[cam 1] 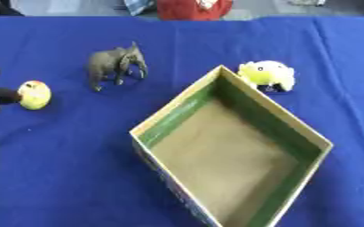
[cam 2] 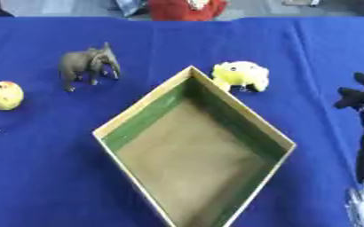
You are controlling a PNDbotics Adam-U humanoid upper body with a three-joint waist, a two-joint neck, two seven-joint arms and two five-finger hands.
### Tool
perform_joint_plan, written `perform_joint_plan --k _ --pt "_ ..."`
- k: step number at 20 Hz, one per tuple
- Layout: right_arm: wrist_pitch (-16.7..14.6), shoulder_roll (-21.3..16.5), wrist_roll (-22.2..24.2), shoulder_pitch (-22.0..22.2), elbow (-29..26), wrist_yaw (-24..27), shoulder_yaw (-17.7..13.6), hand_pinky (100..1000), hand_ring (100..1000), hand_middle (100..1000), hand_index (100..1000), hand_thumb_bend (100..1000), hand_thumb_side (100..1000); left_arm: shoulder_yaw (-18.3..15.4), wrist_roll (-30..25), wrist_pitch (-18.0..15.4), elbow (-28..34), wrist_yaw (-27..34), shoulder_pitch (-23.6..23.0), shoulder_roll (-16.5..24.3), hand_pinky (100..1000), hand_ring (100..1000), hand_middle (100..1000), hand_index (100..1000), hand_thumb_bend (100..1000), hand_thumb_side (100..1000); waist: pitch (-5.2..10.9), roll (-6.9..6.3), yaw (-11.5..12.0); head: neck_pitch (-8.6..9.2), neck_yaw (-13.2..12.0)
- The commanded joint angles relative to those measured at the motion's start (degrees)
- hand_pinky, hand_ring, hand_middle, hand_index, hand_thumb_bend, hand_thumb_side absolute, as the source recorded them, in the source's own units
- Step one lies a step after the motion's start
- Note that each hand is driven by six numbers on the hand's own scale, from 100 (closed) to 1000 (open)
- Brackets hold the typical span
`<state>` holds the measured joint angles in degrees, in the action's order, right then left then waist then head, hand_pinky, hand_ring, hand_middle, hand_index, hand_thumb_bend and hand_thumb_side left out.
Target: Pick up objects on the table and place them in the box.
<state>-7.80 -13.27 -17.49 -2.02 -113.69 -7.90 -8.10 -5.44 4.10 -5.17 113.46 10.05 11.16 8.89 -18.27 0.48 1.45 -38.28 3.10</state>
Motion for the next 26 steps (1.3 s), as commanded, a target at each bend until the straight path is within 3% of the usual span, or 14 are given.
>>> perform_joint_plan --k 1,4,13,20,26 --pt "0.0 -0.5 0.0 -0.2 -0.9 0.0 -0.2 786 745 430 825 100 1000 -0.1 0.9 -0.9 1.1 -0.8 1.0 2.6 619 563 700 808 100 1000 1.15 -0.02 -0.1 -0.59 -0.2" --pt "-0.1 -0.5 0.0 -0.1 -0.9 0.2 -0.2 786 745 431 825 100 1000 -0.1 1.9 -1.9 1.1 -2.1 2.4 5.1 623 570 719 822 100 988 1.37 0.02 -0.2 -1.04 -0.5" --pt "-0.3 -0.7 0.2 0.5 -0.9 0.6 -0.1 786 745 431 825 100 1000 0.5 9.5 -5.0 1.1 -10.9 13.5 16.4 649 607 752 851 100 786 2.13 0.39 -0.6 -0.98 -1.0" --pt "-0.4 -0.8 0.4 0.8 -0.9 0.7 0.0 786 746 431 825 100 1000 2.2 10.7 -0.9 1.1 -19.3 20.3 21.8 672 636 763 865 100 699 2.41 0.40 -0.8 -0.85 -1.2" --pt "-0.5 -1.0 0.5 1.0 -0.9 0.8 0.0 786 746 431 825 100 1000 5.2 1.6 3.3 -0.9 -28.1 25.7 25.5 720 705 792 900 100 662 2.66 0.42 -1.3 -0.91 -1.4"
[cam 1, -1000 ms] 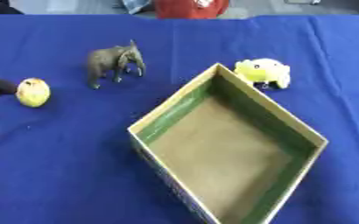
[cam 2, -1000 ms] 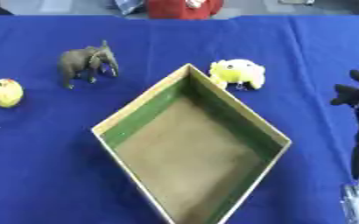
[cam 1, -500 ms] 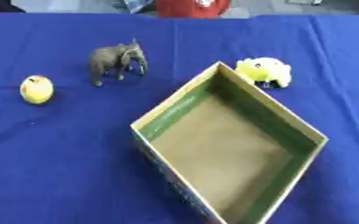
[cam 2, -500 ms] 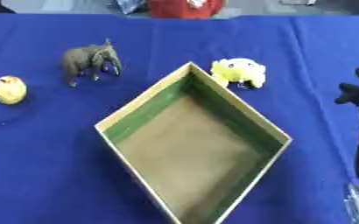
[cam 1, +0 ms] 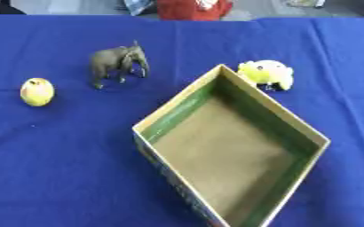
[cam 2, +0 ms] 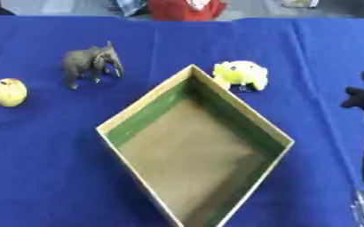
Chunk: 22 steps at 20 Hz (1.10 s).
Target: Pick up objects on the table and place them in the box.
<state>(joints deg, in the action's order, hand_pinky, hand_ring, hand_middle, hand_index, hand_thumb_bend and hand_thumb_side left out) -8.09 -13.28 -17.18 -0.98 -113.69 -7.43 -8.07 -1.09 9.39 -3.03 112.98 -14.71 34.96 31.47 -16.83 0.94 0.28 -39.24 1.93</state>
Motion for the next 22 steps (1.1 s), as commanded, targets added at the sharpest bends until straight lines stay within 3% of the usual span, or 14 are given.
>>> perform_joint_plan --k 1,9,16,22 --pt "-0.3 -1.1 0.2 0.0 -0.9 0.4 0.0 786 746 431 825 100 1000 1.3 -6.0 1.4 -1.2 -5.0 2.8 3.5 727 714 797 906 100 660 1.24 -0.02 -0.3 0.03 -0.3" --pt "-0.5 -1.2 0.4 0.1 -0.9 0.4 0.2 786 747 431 825 100 1000 3.9 -19.1 -0.4 -7.7 -17.2 7.9 5.7 793 779 825 920 100 664 1.18 -0.08 -0.8 0.66 -0.6" --pt "-0.4 -1.2 0.6 0.1 -0.9 0.3 0.4 787 747 430 825 100 1000 5.7 -24.4 -3.1 -13.8 -24.9 11.5 6.2 841 821 855 948 100 811 1.10 -0.21 -1.4 1.11 -0.2" --pt "-0.4 -1.4 1.0 0.1 -0.9 0.5 0.7 787 748 430 825 100 1000 7.8 -30.7 -7.2 -22.0 -32.5 16.2 6.2 870 838 851 950 300 952 1.16 -0.26 -2.0 1.42 -0.6"
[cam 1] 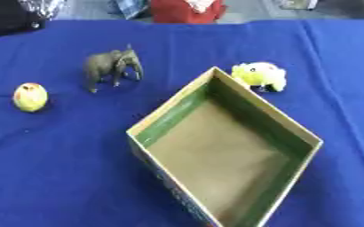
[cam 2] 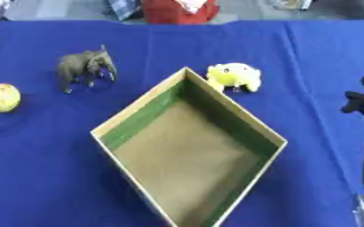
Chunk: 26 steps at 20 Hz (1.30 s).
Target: Pick up objects on the table and place them in the box.
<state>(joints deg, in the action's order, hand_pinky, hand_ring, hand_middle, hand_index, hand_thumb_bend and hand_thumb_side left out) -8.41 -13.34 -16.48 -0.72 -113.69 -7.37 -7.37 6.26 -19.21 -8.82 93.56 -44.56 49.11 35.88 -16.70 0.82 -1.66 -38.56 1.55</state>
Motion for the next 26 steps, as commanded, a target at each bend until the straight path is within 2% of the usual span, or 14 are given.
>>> perform_joint_plan --k 1,3,9,13,15,17,26 --pt "-0.1 -1.3 0.4 -0.2 -0.9 0.4 0.1 787 748 430 825 100 1000 0.8 -3.0 -2.1 -4.2 -3.7 2.8 1.7 873 840 852 953 326 970 1.03 -0.16 -0.2 0.75 -0.3" --pt "-0.1 -1.4 0.5 -0.2 -0.9 0.5 0.1 787 748 430 825 100 1000 1.3 -4.9 -3.2 -7.4 -5.5 4.0 1.2 878 845 860 961 374 1000 1.00 -0.17 -0.4 0.75 -0.5" --pt "-0.1 -1.4 0.8 -0.3 -0.9 0.5 0.4 787 748 429 825 100 1000 1.6 -10.1 -5.5 -14.6 -10.4 7.6 0.0 905 872 887 982 553 1000 0.75 -0.26 -0.9 1.02 -0.7" --pt "-0.1 -1.4 0.9 -0.4 -0.9 0.4 0.5 787 749 429 825 100 1000 1.5 -13.6 -6.5 -18.3 -13.0 9.3 -0.7 933 895 919 1000 622 1000 0.51 -0.30 -1.2 1.47 -0.8" --pt "-0.1 -1.5 1.0 -0.5 -0.9 0.4 0.6 787 749 428 825 100 1000 1.4 -16.0 -7.2 -20.4 -14.2 10.0 -1.1 945 904 933 1000 600 984 0.39 -0.30 -1.4 1.73 -0.9" --pt "-0.1 -1.5 1.0 -0.6 -0.9 0.4 0.7 787 749 428 825 100 1000 1.2 -18.0 -7.9 -22.2 -15.0 10.7 -1.4 953 911 944 1000 562 929 0.26 -0.30 -1.5 1.96 -1.0" --pt "0.0 -1.3 1.4 -1.0 -0.9 0.2 1.0 787 749 427 826 100 1000 0.0 -24.0 -10.6 -29.2 -16.9 13.4 -3.2 976 928 970 1000 589 872 -0.42 -0.43 -2.1 2.62 -1.4"
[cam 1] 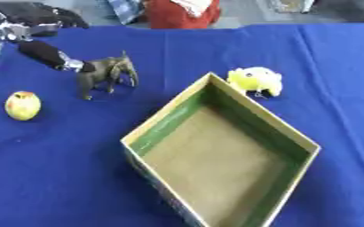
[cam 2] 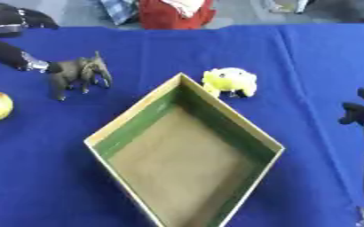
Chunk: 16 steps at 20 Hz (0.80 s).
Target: Pick up objects on the table and place them in the box.
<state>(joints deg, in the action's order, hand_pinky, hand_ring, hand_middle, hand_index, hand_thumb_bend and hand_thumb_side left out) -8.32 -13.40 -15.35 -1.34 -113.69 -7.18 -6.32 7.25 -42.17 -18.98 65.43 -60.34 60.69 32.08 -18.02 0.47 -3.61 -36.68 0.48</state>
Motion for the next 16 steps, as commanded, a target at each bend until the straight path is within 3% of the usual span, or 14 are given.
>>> perform_joint_plan --k 1,10,16 --pt "-0.1 -1.2 0.3 -0.4 -0.9 0.0 0.0 787 749 426 826 100 1000 -1.0 -1.2 -0.6 -1.9 -1.8 2.1 0.4 978 927 966 1000 591 866 0.81 -0.12 -0.2 0.79 -0.4" --pt "0.0 -0.7 0.7 -0.9 -0.9 -0.4 0.3 788 750 424 826 100 1000 -1.8 -0.9 -1.0 -6.2 -5.1 2.7 -1.3 978 921 939 1000 569 864 -0.28 -0.21 -1.0 1.62 -0.9" --pt "0.0 -0.4 0.8 -1.1 -0.9 -0.7 0.4 788 750 423 826 100 1000 -2.0 -0.4 -0.4 -7.4 -7.4 2.6 -1.8 965 912 920 1000 495 790 -0.97 -0.14 -1.5 2.26 -1.3"
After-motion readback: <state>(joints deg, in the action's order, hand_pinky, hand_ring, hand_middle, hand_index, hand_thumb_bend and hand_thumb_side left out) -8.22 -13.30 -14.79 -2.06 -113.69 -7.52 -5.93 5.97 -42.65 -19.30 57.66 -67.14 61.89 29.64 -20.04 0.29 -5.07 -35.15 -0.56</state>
